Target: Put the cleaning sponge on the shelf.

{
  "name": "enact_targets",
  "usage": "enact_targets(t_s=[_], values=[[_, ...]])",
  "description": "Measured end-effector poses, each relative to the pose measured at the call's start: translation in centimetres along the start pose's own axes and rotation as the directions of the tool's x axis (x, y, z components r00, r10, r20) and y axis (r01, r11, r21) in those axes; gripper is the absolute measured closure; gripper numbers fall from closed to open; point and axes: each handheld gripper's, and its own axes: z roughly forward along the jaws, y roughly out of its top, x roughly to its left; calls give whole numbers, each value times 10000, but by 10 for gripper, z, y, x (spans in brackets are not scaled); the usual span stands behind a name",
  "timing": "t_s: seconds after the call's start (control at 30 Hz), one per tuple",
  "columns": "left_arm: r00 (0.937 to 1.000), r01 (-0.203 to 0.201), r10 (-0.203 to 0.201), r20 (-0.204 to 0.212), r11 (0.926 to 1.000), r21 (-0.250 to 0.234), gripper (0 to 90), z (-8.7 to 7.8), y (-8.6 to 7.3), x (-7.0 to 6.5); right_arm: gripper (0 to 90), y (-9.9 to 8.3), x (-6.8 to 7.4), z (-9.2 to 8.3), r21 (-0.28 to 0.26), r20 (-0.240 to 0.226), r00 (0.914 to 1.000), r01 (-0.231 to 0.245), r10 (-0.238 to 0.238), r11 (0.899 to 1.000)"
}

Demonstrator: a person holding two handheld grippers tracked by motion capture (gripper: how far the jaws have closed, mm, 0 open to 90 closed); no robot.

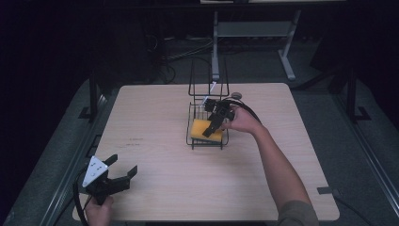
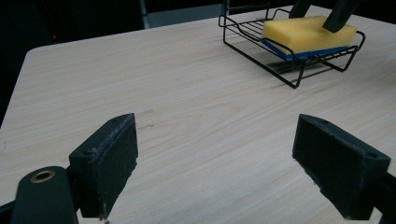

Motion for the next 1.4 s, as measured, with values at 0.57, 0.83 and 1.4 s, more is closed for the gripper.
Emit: enact_targets(t_s=[0.57,0.83,1.4], values=[[10000,-59,58,39,10000,38,134,1,1,-2,159,-14,3,-14,-366,103,9997,-231,235,9991],[10000,7,-7,38,10000,0,134,1,0,-2,159,-18,3,-15,-341,168,9991,-394,400,9986],[10000,-19,19,90,10000,52,134,2,0,-3,162,-49,0,-34,-1017,318,9952,-884,921,9909]])
